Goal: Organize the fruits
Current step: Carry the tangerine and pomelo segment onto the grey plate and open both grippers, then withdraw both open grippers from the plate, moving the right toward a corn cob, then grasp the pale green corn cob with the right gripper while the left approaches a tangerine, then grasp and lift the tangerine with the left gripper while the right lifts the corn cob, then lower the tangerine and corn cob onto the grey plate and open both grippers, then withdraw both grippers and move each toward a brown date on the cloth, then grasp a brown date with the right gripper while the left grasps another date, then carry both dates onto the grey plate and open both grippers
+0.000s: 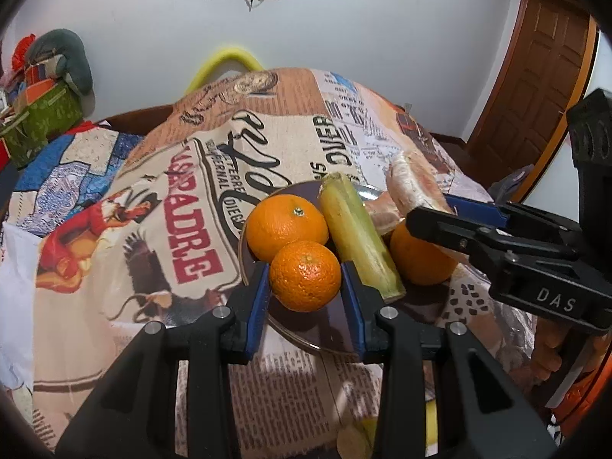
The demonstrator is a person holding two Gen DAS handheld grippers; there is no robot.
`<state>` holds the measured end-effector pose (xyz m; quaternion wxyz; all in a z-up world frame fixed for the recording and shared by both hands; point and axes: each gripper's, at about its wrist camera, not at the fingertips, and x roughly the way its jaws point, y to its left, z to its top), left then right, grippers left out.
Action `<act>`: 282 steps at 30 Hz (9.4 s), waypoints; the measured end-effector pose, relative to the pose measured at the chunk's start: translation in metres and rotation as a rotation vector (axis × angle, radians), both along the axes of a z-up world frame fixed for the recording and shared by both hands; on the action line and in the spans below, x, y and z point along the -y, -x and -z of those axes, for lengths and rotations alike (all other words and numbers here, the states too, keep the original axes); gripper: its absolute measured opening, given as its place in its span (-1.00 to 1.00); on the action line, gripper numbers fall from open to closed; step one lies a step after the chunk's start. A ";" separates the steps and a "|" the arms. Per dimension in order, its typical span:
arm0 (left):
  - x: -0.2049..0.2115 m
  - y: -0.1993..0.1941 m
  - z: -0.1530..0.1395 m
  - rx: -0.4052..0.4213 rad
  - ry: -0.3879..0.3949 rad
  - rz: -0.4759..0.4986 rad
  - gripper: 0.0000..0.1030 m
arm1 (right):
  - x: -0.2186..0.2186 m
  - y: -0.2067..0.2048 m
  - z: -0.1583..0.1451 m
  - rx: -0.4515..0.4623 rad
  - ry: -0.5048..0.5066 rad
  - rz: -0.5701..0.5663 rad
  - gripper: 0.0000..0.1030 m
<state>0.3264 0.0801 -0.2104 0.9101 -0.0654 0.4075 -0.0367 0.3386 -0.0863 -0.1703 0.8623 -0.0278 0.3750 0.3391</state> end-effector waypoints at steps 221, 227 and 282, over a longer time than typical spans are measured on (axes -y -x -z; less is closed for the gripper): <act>0.015 0.084 -0.051 0.034 -0.014 -0.012 -0.24 | 0.018 0.074 -0.036 0.070 0.084 -0.043 -0.28; 0.033 0.116 -0.062 0.054 -0.034 0.008 -0.20 | 0.040 0.098 -0.032 0.041 0.058 -0.010 -0.28; 0.042 0.089 -0.001 -0.047 -0.023 0.048 -0.54 | 0.062 0.098 0.026 -0.037 0.086 0.013 -0.51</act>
